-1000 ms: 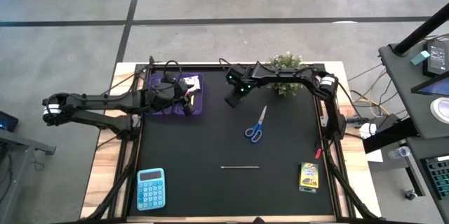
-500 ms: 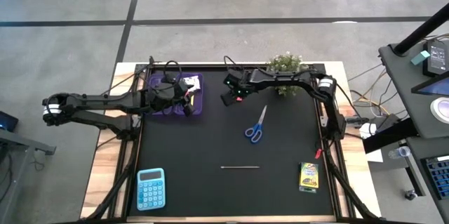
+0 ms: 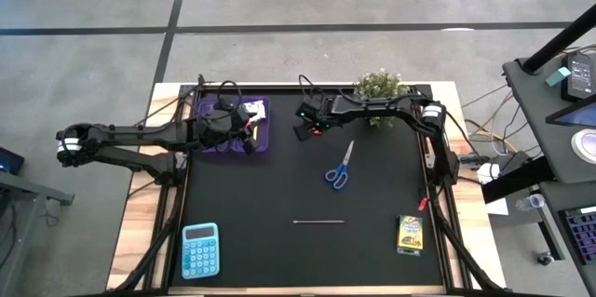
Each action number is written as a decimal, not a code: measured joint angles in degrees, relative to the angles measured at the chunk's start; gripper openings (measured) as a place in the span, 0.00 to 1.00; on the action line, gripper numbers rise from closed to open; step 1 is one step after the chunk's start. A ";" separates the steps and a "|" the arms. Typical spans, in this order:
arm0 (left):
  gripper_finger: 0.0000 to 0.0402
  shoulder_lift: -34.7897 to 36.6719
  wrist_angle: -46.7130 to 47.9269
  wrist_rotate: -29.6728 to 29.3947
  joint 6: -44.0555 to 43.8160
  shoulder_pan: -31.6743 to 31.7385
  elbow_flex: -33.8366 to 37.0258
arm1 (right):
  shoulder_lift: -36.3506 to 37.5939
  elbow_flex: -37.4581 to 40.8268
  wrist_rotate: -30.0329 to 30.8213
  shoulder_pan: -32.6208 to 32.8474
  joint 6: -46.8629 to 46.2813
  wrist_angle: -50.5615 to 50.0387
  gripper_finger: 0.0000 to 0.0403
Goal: Pack school essentials
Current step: Put the orange eraser into the purple box
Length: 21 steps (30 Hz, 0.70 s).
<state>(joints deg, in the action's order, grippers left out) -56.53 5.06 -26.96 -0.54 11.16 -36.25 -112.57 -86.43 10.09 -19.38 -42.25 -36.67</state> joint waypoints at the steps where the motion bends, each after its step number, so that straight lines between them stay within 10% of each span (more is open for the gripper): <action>1: 0.24 0.00 -0.02 0.00 0.00 0.00 0.02 | 0.00 0.23 0.42 0.00 -0.31 0.02 0.64; 21: 0.24 0.00 -0.17 0.07 -0.04 0.00 0.02 | 0.07 8.39 -0.28 0.02 0.02 12.46 0.60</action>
<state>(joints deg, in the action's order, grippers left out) -56.53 4.89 -26.89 -0.58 11.16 -36.23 -112.50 -78.04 9.82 -19.35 -42.23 -24.20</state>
